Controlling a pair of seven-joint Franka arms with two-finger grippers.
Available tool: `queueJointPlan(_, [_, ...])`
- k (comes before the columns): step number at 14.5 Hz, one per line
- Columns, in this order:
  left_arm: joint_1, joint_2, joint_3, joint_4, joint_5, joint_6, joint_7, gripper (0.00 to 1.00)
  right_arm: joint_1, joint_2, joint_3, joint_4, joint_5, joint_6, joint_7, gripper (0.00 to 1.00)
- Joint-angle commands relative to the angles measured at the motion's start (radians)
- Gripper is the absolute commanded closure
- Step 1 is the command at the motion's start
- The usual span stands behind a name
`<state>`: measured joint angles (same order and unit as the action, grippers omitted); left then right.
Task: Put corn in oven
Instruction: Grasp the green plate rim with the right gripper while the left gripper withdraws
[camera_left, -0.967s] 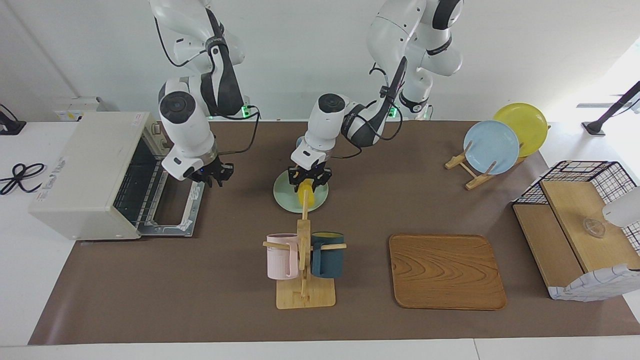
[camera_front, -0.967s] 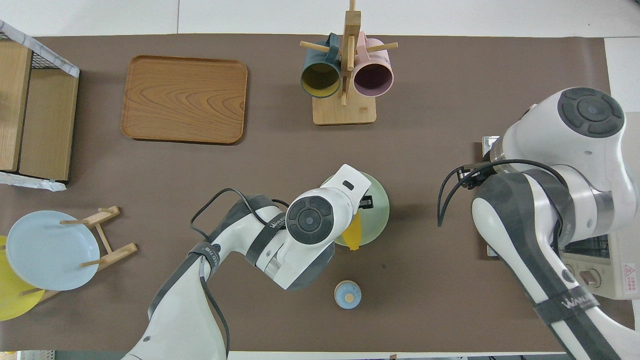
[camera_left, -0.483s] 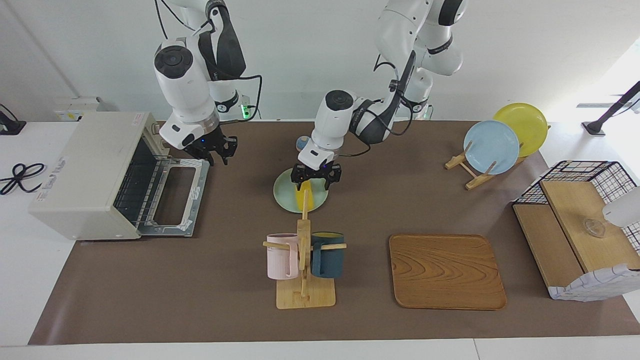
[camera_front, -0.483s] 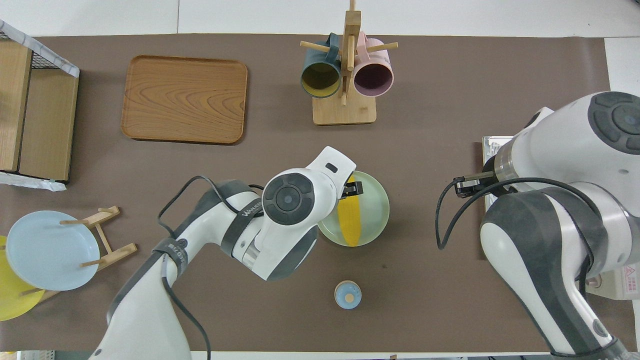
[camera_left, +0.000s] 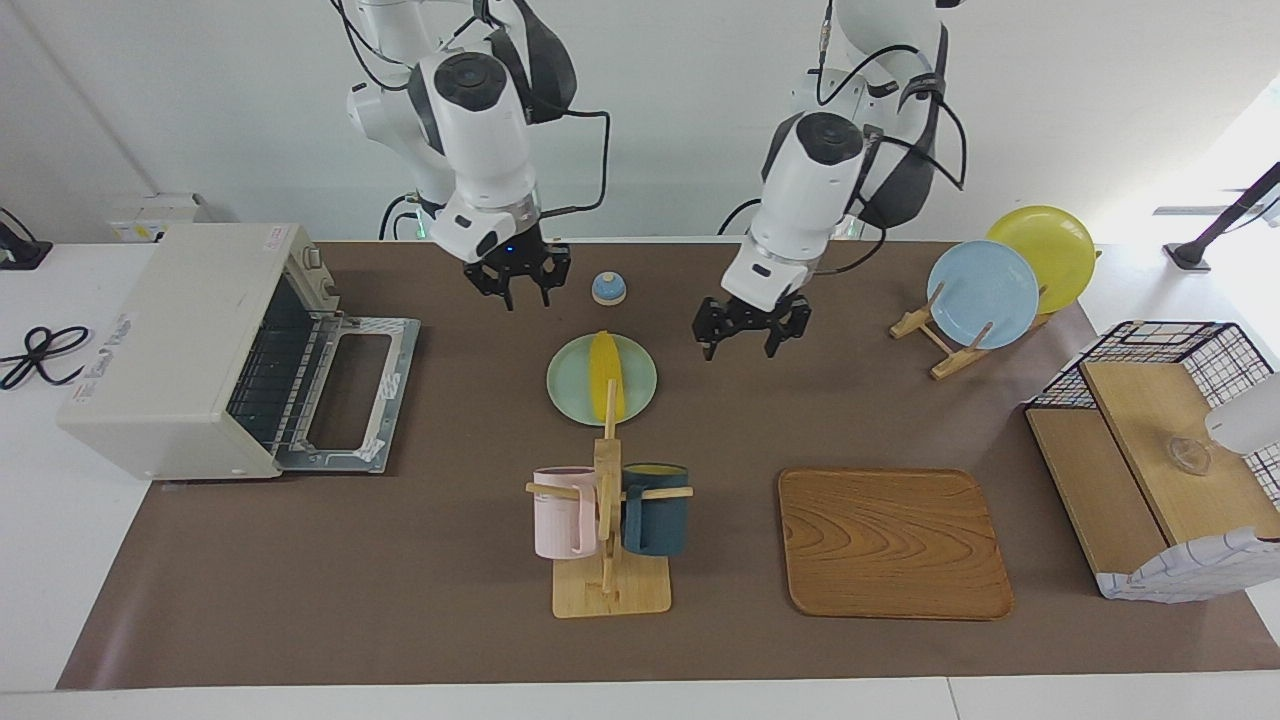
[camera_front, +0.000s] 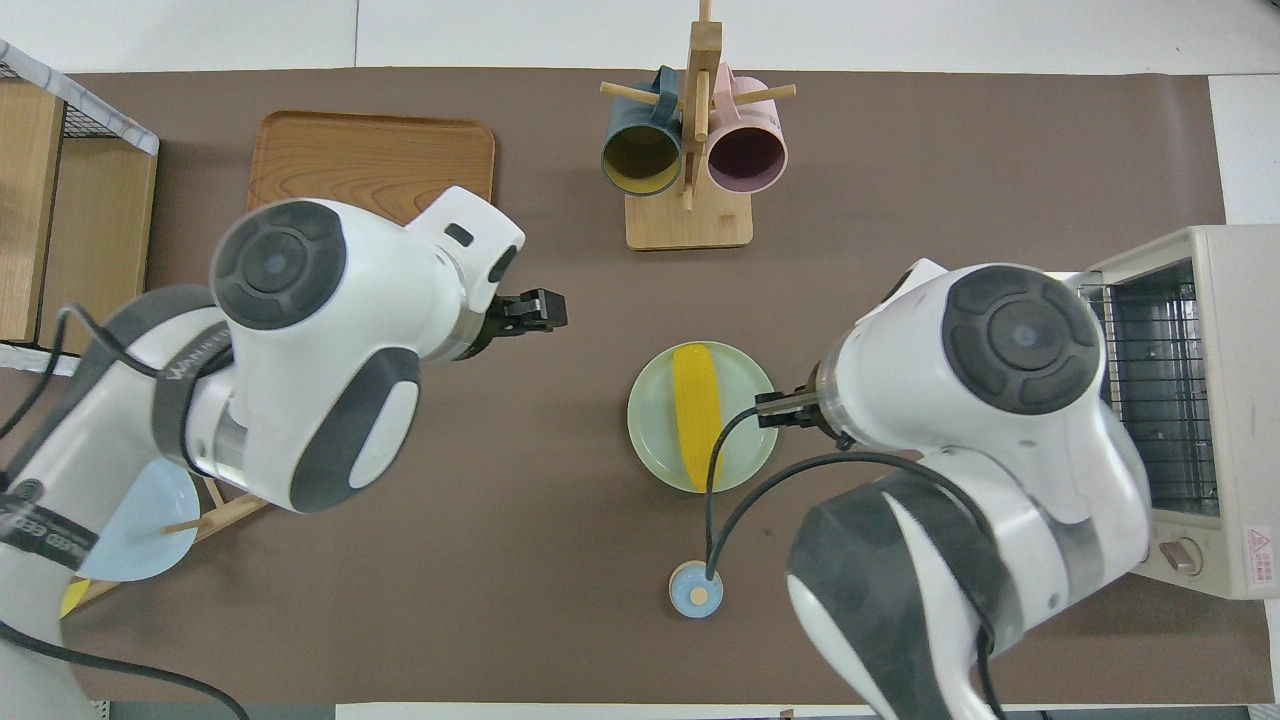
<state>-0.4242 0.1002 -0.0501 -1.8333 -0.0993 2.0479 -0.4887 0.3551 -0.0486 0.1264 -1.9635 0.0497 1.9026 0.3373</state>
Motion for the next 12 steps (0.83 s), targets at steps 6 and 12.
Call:
queueJointPlan(6, [0.343,-0.089,-0.010,0.083,0.041,-0.207,0.392,0.00,0.263,0.291,0.002,0.170,-0.175,0.133,0.232,0.34])
queueJointPlan(12, [0.335,-0.116,-0.011,0.081,0.096,-0.273,0.391,0.00,0.334,0.426,0.002,0.144,-0.284,0.291,0.292,0.42])
